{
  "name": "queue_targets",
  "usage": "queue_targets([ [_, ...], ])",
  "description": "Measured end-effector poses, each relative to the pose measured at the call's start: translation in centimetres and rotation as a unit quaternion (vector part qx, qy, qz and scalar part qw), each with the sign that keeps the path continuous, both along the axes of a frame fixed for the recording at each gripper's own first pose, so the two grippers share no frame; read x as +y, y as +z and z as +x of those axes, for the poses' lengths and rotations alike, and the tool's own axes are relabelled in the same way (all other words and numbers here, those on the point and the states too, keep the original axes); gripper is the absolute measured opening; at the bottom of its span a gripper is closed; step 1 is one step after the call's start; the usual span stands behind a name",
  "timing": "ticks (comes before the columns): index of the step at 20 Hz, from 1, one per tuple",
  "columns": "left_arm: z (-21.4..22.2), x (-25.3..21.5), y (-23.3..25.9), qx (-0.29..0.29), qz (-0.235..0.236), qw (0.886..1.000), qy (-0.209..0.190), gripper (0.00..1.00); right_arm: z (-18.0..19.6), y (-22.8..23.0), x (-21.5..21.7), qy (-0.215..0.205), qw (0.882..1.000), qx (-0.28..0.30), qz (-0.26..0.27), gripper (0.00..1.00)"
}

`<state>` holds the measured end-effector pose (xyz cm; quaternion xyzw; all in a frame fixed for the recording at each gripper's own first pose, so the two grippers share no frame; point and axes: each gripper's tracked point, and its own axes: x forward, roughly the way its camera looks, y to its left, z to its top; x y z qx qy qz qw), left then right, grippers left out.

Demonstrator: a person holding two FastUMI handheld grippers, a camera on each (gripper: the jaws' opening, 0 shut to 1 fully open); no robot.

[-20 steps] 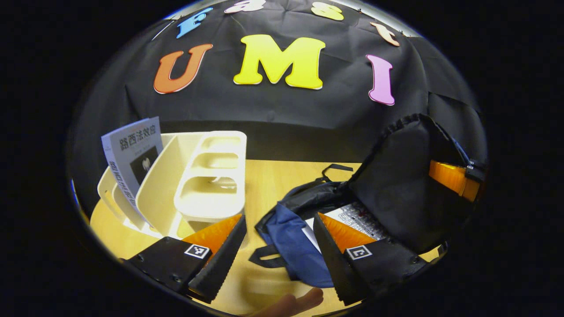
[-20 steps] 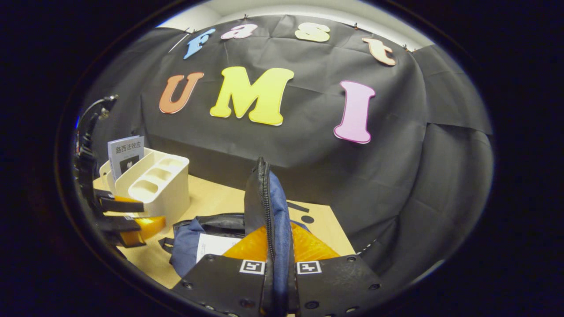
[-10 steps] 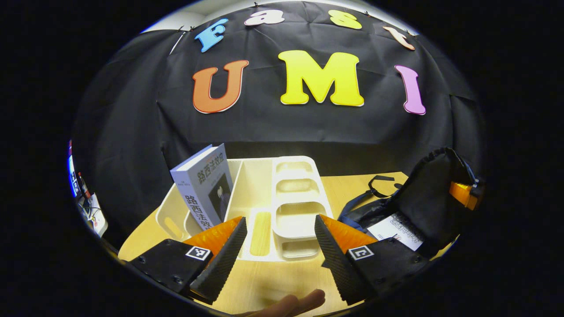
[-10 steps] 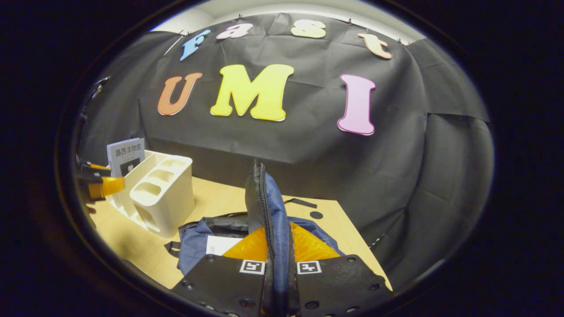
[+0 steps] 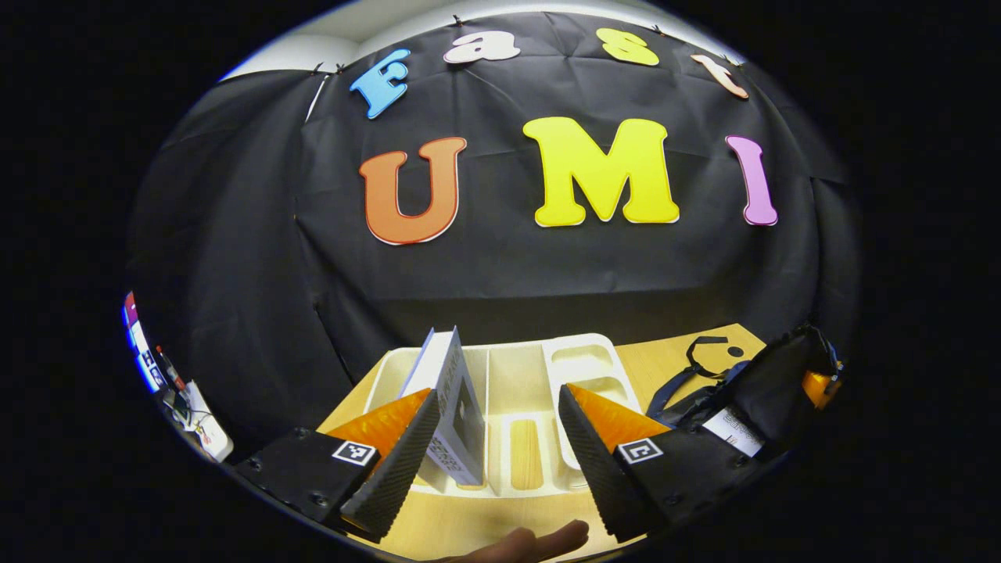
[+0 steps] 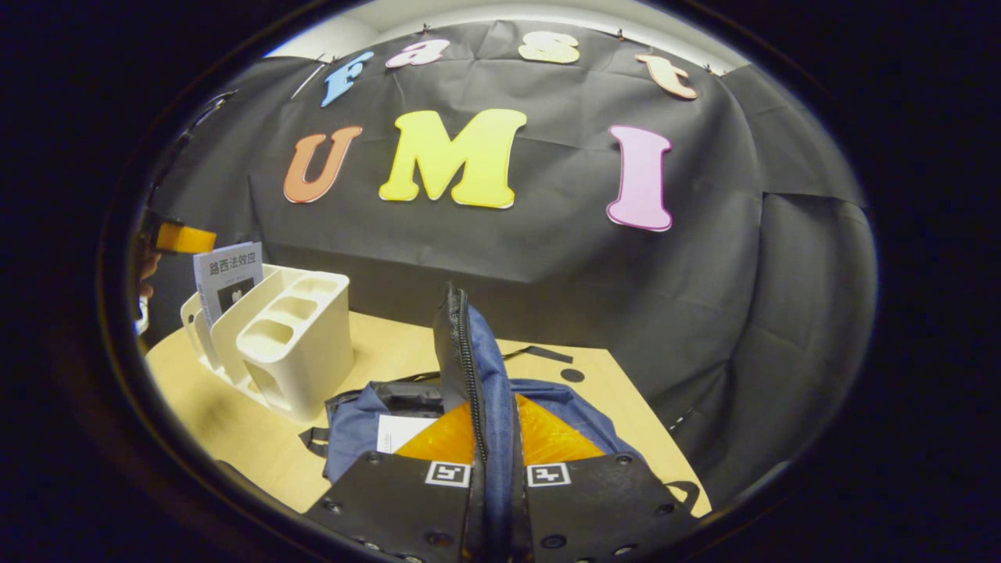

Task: Open the schoolbag, grab two books from the bookshelf and put them into the schoolbag.

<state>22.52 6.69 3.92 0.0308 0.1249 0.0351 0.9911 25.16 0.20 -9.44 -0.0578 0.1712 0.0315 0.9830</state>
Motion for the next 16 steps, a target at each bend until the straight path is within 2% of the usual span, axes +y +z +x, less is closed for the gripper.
queue_targets([
  [3,2.5,1.8,1.8,0.012,-0.005,1.0,-0.001,0.93,-0.2,0.0,-0.2,-0.001,1.0,-0.003,-0.005,0.1],
  [4,3.5,2.7,2.0,0.017,-0.005,1.0,0.0,0.93,-0.2,0.1,-0.2,0.001,1.0,-0.004,-0.006,0.12],
  [8,7.0,5.5,0.6,0.074,-0.016,0.997,0.005,0.94,-0.7,-0.1,-0.2,0.003,1.0,-0.007,-0.007,0.12],
  [12,9.0,5.8,-3.0,0.177,-0.051,0.983,-0.017,0.94,-1.1,-0.6,0.2,0.012,1.0,-0.003,-0.015,0.1],
  [14,9.4,6.0,-4.0,0.211,-0.036,0.977,-0.025,0.95,-1.2,-0.9,0.4,0.016,1.0,0.0,-0.02,0.12],
  [16,9.5,6.5,-5.6,0.24,-0.022,0.971,-0.014,0.94,-1.3,-1.0,0.5,0.019,1.0,0.001,-0.021,0.12],
])
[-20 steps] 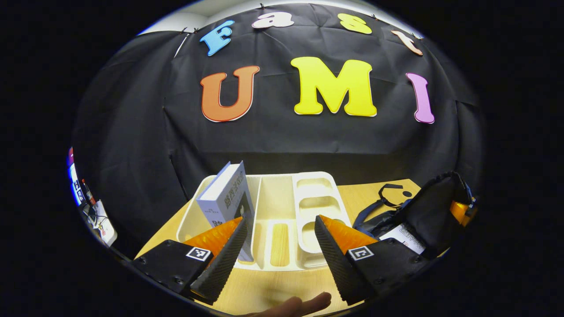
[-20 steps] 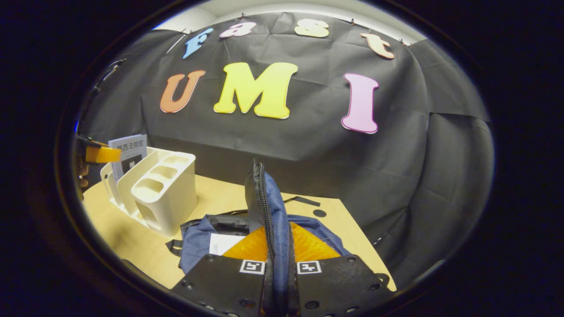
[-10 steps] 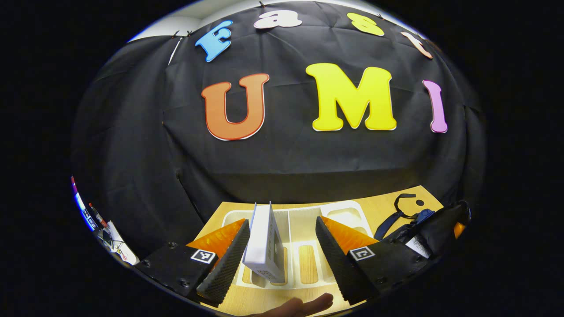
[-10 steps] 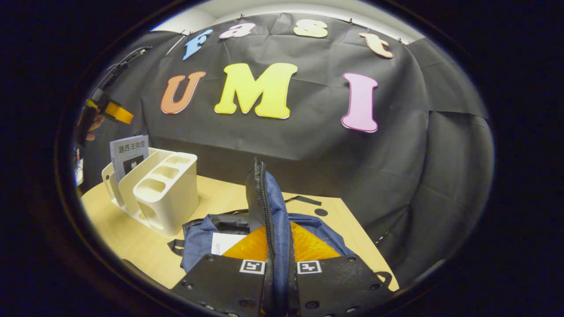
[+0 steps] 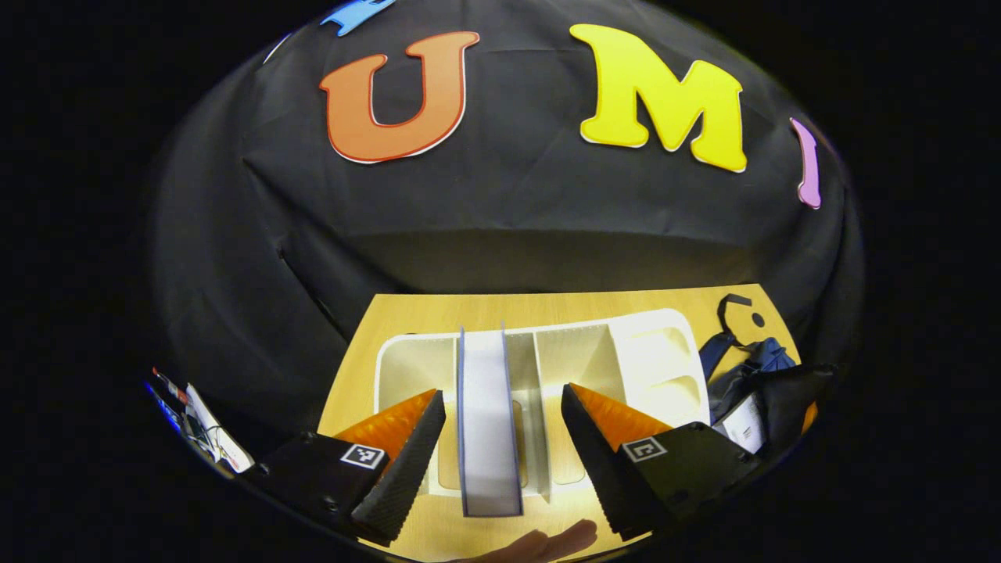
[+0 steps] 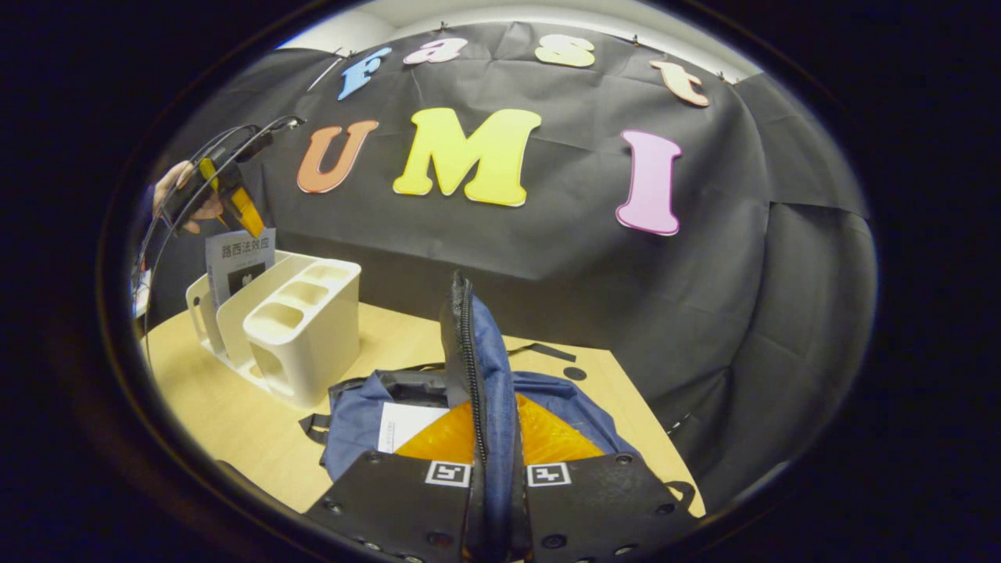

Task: Open the schoolbag, grab two books from the bookshelf and put them into the schoolbag.

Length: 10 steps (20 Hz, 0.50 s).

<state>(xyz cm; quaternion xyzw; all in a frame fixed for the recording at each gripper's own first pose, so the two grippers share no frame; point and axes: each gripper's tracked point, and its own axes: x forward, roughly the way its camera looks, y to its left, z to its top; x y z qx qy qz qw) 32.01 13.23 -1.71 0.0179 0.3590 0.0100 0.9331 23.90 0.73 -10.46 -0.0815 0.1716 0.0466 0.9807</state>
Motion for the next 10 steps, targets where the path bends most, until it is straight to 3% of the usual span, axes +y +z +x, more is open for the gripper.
queue_targets([
  [7,0.6,1.2,-2.9,0.083,0.008,0.996,0.023,0.87,0.0,-0.7,0.2,0.009,1.0,0.005,0.008,0.12],
  [9,0.7,1.8,-3.3,0.094,0.02,0.995,0.034,0.78,0.0,-1.2,0.1,0.01,1.0,0.011,0.011,0.13],
  [10,0.6,1.8,-3.8,0.105,0.019,0.994,0.034,0.68,0.0,-1.1,0.1,0.01,1.0,0.01,0.013,0.13],
])
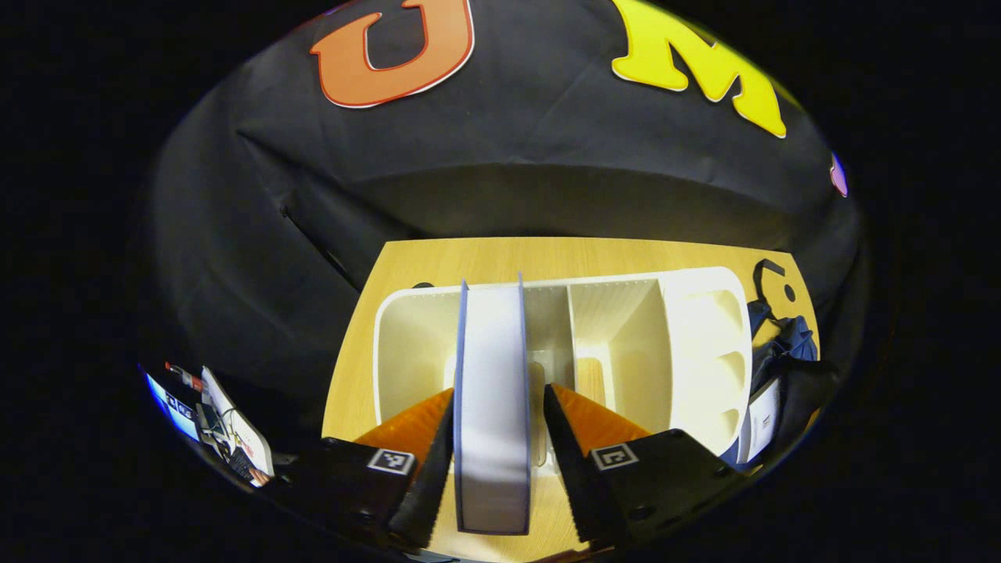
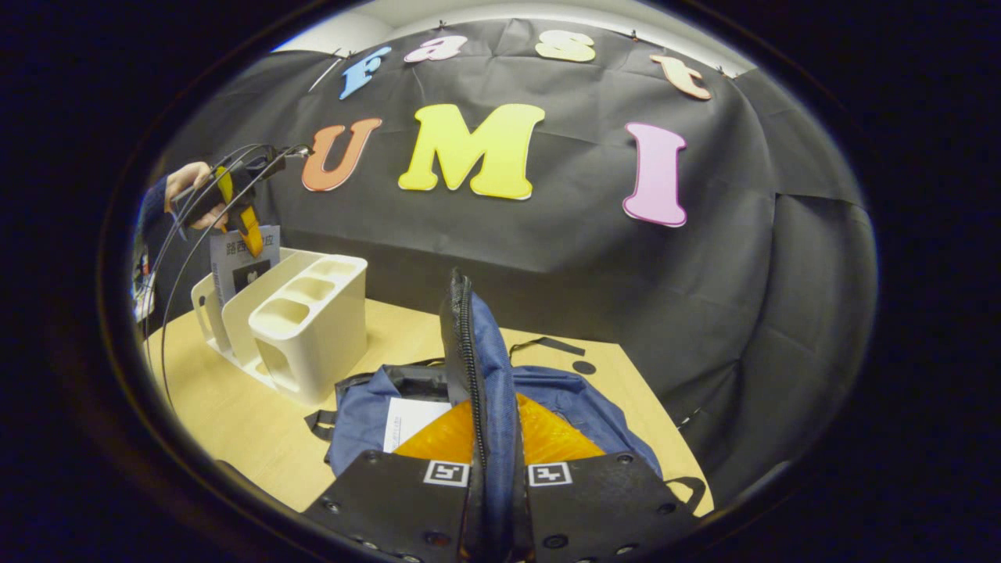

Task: Open the schoolbag, grab two books from the bookshelf and put them into the schoolbag.

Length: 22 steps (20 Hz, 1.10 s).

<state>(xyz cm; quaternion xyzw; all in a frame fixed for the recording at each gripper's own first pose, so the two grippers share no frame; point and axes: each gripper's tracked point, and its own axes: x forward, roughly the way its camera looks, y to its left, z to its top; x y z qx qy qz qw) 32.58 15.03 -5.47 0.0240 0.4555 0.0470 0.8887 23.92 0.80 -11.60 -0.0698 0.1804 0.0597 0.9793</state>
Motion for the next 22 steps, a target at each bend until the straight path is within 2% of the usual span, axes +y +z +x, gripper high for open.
queue_targets([
  [1,-0.2,-0.4,-0.5,0.015,-0.005,1.0,-0.006,0.58,-0.1,0.0,-0.2,-0.002,1.0,-0.001,0.003,0.13],
  [2,-0.6,-0.3,-0.9,0.026,-0.009,1.0,-0.005,0.54,-0.1,0.0,-0.3,-0.003,1.0,0.0,0.006,0.13],
  [5,-1.2,-0.6,-1.5,0.052,-0.018,0.998,-0.003,0.54,-0.4,-0.3,-0.5,-0.004,1.0,0.001,0.012,0.13],
  [10,-2.6,-2.2,-1.6,0.058,-0.044,0.997,-0.009,0.46,-0.8,-0.6,-0.5,-0.005,1.0,0.002,0.016,0.13],
  [12,-3.6,-2.1,-1.2,0.061,-0.051,0.997,-0.005,0.45,-1.0,-0.6,-0.5,-0.004,1.0,0.002,0.014,0.13],
  [17,-6.5,-1.5,0.9,0.028,-0.068,0.997,0.006,0.45,-1.0,-1.2,-0.3,-0.005,1.0,0.004,0.016,0.13],
  [22,-10.7,-1.9,2.5,-0.012,-0.117,0.993,0.013,0.45,-1.2,-1.1,0.2,-0.005,1.0,-0.002,0.009,0.13],
])
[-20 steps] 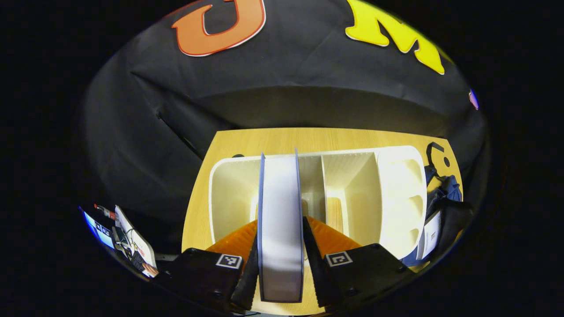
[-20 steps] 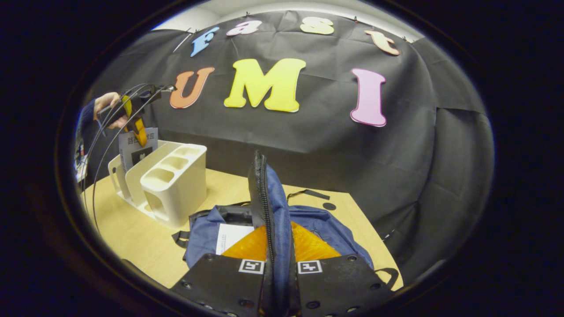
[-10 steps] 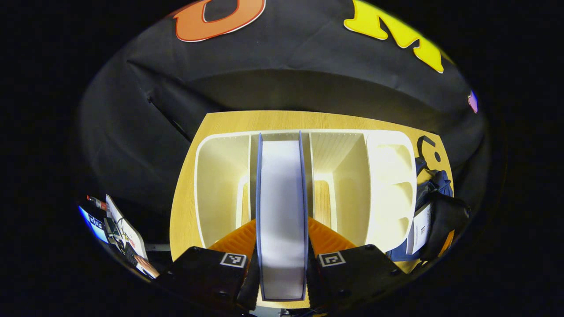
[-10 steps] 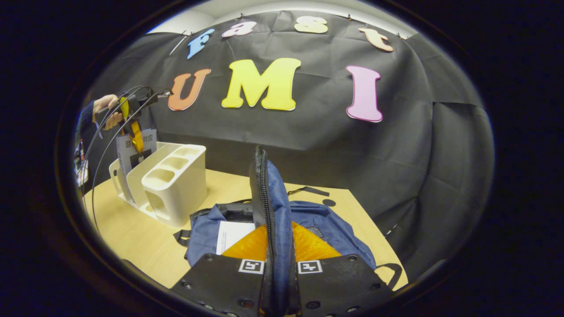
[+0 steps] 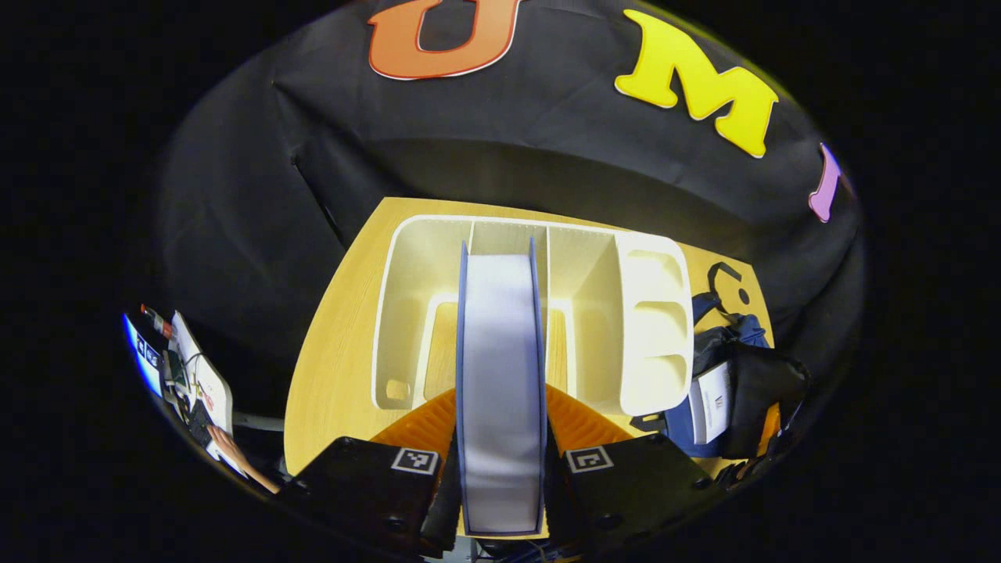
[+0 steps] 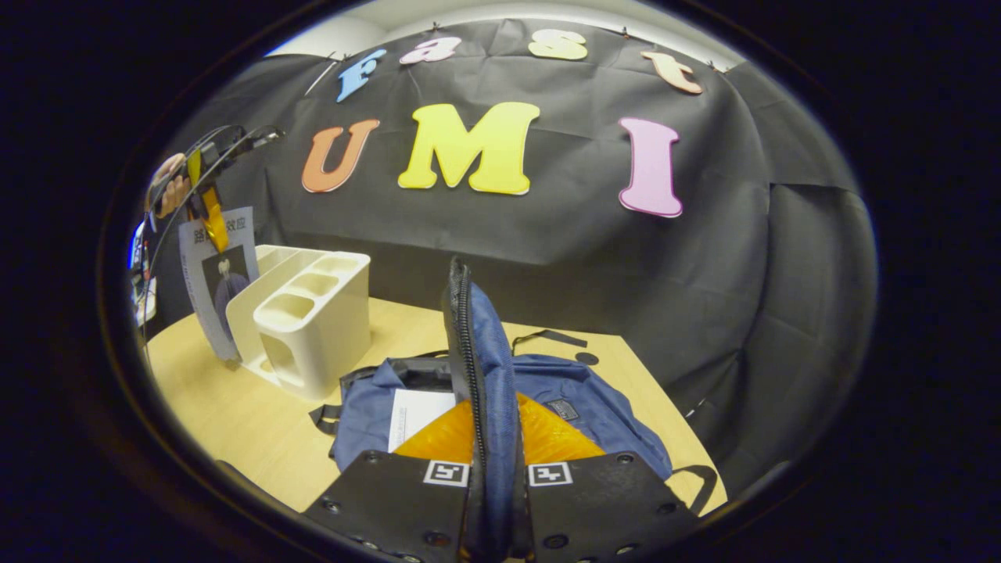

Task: Open the schoolbag, grab two books from the bookshelf and put them into the schoolbag.

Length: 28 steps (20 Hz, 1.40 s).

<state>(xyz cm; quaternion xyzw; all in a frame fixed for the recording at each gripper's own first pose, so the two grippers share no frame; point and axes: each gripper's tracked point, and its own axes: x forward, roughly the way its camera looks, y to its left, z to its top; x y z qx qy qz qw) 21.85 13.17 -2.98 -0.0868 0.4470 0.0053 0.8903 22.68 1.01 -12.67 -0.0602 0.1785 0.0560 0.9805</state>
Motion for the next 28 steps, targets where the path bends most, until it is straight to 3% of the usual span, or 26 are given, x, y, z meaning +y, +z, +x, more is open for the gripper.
queue_targets([
  [7,-7.4,0.5,-1.3,-0.014,-0.102,0.994,0.045,0.45,0.1,-0.6,0.3,-0.01,1.0,0.01,0.012,0.13],
  [14,-12.4,0.9,-3.9,-0.028,-0.225,0.969,0.102,0.45,0.1,-1.1,1.1,-0.01,1.0,0.024,-0.01,0.13],
  [20,-14.8,-1.8,-6.2,-0.028,-0.268,0.96,0.08,0.45,0.3,-0.7,1.9,-0.006,0.999,0.025,-0.037,0.13],
  [28,-15.8,-9.4,-5.6,-0.04,-0.345,0.937,0.046,0.44,0.7,1.2,1.0,-0.016,0.999,0.017,-0.034,0.13],
])
